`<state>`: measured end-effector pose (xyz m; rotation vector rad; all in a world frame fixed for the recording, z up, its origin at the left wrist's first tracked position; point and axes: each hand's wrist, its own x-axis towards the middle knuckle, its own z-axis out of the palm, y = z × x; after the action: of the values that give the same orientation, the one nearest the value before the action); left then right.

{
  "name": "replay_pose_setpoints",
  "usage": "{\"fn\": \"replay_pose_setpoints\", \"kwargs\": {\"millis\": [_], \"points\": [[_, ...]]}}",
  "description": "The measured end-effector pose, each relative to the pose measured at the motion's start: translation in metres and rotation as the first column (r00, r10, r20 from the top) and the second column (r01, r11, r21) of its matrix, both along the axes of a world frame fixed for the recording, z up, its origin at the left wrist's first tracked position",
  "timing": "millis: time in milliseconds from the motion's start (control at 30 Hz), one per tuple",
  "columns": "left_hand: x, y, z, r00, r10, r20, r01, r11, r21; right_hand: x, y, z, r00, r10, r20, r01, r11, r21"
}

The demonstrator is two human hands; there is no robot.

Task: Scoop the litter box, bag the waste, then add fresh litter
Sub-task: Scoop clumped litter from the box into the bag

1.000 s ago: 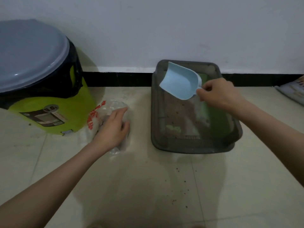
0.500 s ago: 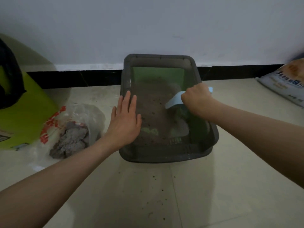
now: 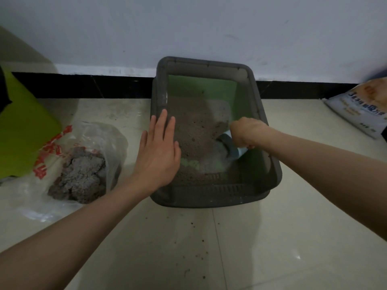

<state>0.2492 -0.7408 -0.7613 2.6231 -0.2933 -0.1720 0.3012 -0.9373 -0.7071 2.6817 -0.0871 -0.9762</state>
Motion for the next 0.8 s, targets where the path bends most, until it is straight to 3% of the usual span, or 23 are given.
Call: {"fn": "replay_pose_setpoints", "kwargs": {"millis": [67, 200, 300, 400, 467, 500, 533, 600, 700, 733, 800], "points": [[-0.001, 0.0, -0.001, 1.0, -0.008, -0.001, 0.008, 1.0, -0.007, 0.006, -0.003, 0.003, 0.991, -0.131, 0.025, 0.129, 0.99, 0.053], [0.0, 0.001, 0.0, 1.0, -0.018, -0.01, 0.018, 1.0, -0.005, 0.008, -0.004, 0.017, 0.969, -0.242, 0.044, 0.238, 0.969, 0.069], [0.001, 0.001, 0.001, 1.0, -0.02, -0.011, 0.02, 1.0, -0.014, 0.007, -0.004, 0.02, 0.93, -0.352, -0.106, 0.359, 0.932, 0.051], [0.0, 0.002, 0.0, 1.0, -0.021, -0.012, 0.021, 1.0, -0.022, 0.005, -0.005, 0.011, 0.78, -0.556, -0.287, 0.6, 0.795, 0.092], [0.0, 0.003, -0.001, 1.0, -0.027, -0.005, 0.026, 0.999, -0.025, -0.001, -0.006, 0.005, 0.73, -0.624, -0.277, 0.678, 0.71, 0.188], [0.0, 0.003, -0.001, 1.0, -0.031, -0.002, 0.031, 0.999, -0.032, -0.006, -0.007, 0.0, 0.688, -0.668, -0.282, 0.725, 0.644, 0.243], [0.0, 0.003, 0.0, 0.999, -0.034, 0.0, 0.034, 0.999, -0.041, -0.015, -0.007, -0.005, 0.586, -0.751, -0.305, 0.807, 0.505, 0.306], [0.001, 0.003, 0.001, 0.999, -0.034, 0.001, 0.034, 0.998, -0.054, -0.036, 0.0, -0.012, 0.347, -0.845, -0.407, 0.886, 0.154, 0.438], [0.001, 0.003, 0.001, 1.0, -0.029, 0.001, 0.029, 0.998, -0.058, -0.059, 0.013, -0.017, 0.087, -0.805, -0.586, 0.808, -0.287, 0.515], [0.001, 0.004, 0.001, 1.0, -0.031, 0.003, 0.032, 0.998, -0.06, -0.061, 0.014, -0.019, 0.024, -0.785, -0.619, 0.775, -0.376, 0.508], [-0.001, 0.004, 0.001, 0.999, -0.04, -0.003, 0.04, 0.997, -0.067, -0.062, 0.012, -0.023, -0.037, -0.79, -0.612, 0.732, -0.439, 0.522]]}}
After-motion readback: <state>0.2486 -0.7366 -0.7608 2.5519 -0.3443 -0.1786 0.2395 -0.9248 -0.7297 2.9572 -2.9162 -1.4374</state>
